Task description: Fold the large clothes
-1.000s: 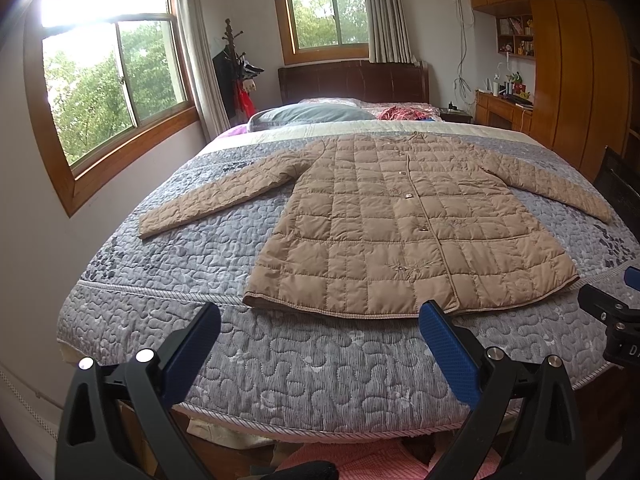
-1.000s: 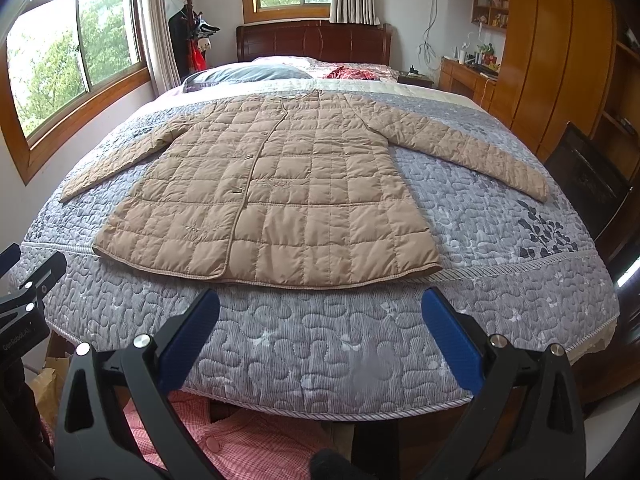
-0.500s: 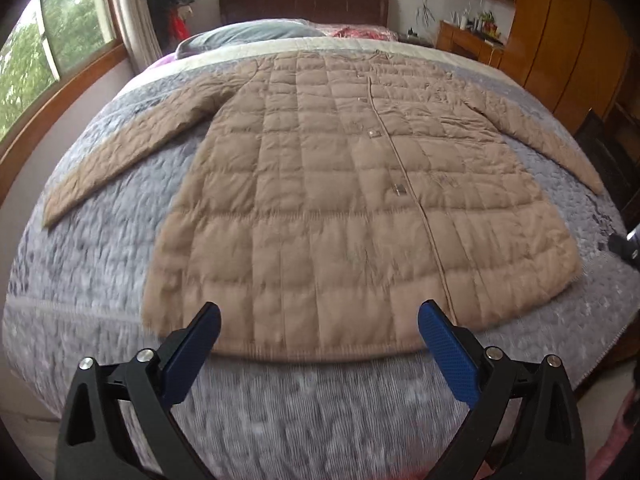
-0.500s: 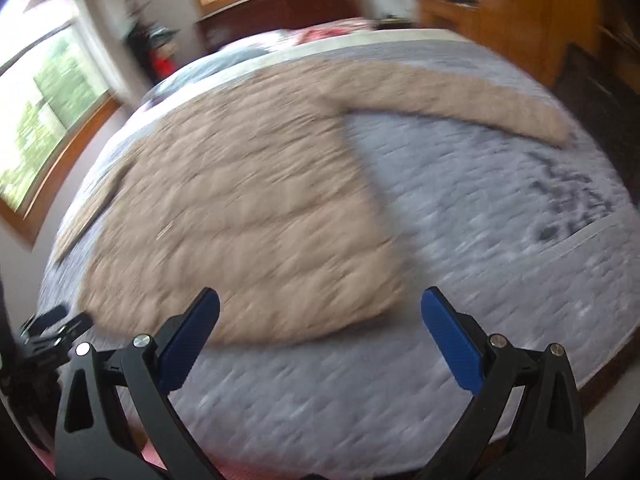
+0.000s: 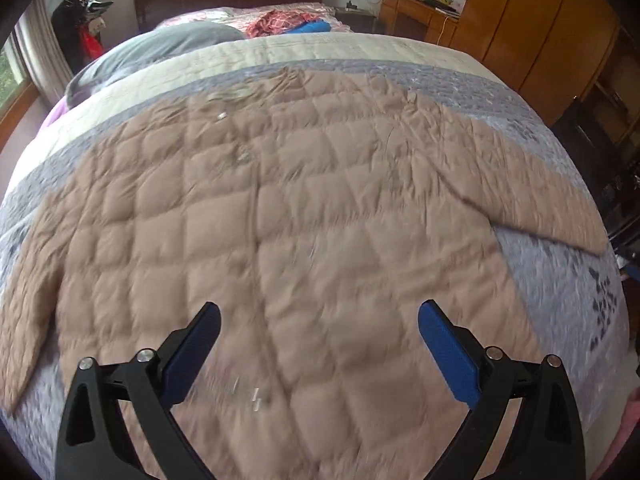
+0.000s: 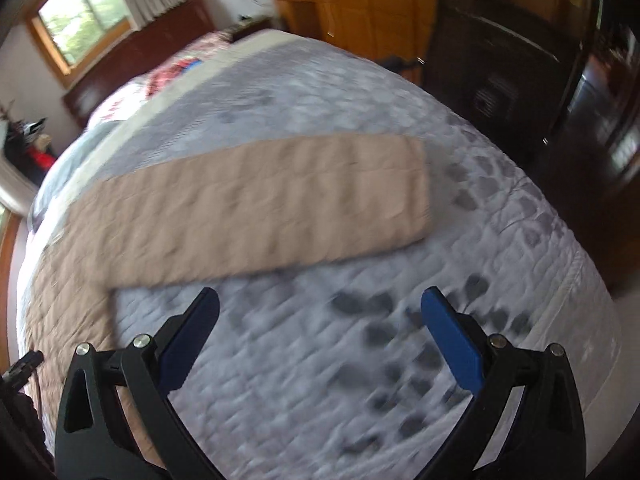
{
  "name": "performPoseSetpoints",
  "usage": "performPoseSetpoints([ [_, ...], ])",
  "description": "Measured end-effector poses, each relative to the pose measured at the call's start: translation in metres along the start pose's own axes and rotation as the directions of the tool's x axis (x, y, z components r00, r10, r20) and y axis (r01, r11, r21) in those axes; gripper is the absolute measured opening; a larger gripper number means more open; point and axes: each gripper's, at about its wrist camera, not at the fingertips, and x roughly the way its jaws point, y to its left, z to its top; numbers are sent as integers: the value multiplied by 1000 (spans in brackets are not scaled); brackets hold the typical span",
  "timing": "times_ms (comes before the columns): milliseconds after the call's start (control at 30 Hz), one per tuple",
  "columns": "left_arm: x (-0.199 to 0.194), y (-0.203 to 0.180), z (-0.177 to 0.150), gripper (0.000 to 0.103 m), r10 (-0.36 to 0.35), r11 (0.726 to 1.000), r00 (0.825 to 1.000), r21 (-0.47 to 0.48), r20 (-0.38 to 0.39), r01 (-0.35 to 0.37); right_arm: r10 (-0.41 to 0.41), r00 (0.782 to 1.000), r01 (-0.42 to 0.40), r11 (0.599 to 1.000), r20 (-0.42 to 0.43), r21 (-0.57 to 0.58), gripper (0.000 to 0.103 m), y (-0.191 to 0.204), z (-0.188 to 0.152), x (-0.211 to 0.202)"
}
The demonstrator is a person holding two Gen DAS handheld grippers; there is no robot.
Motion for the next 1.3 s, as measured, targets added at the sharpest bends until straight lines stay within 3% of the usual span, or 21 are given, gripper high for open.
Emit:
performPoseSetpoints([
  [100,22,-6,27,97,-28,1000,1000,-5,-3,28,-6,1000,7,999,-27,34,100,-18,18,20],
  [233,49,-5,48,87,-61,998,998,-23,-34,60,-16,998,21,996,-58,88,100,-45,38,47],
  [533,80,9,56,59,-87,995,994,-61,-67,82,44,996,-30,985,-82,169,94,-66,56,92],
  [600,80,12,54,55,-92,994,994,-69,-54,88,3,996,9,991,-92,136,82,-58,60,96],
  [633,80,13,54,53,-95,993,994,-71,-47,92,-20,996,29,995,-88,97,68,-50,61,96],
  [700,78,17,50,50,-106,992,994,-77,-40,103,8,996,-2,997,-88,75,39,-41,64,96],
  [733,77,19,49,48,-110,991,993,-82,-39,106,57,994,-50,996,-93,79,13,-38,64,94],
  [767,75,22,47,43,-116,990,992,-89,-39,112,114,989,-105,990,-98,93,8,-35,65,91],
  [867,67,32,41,40,-147,984,988,-107,-37,143,183,982,-181,981,-36,69,7,-25,66,70],
  [933,62,39,40,40,-141,983,990,-118,-25,137,292,956,-292,954,19,67,7,-22,67,55],
  [967,61,43,38,40,-134,984,991,-124,-23,130,299,954,-300,951,26,73,7,-21,67,53],
  [1000,64,43,38,40,-131,984,991,-128,-25,126,279,960,-279,957,20,76,7,-21,67,55],
  [1133,70,47,34,40,-135,984,990,-123,-30,131,81,994,-70,988,-78,141,7,-35,63,91],
  [1300,71,47,32,40,-136,985,991,-112,-19,133,133,991,-123,967,-29,224,5,-36,57,76],
])
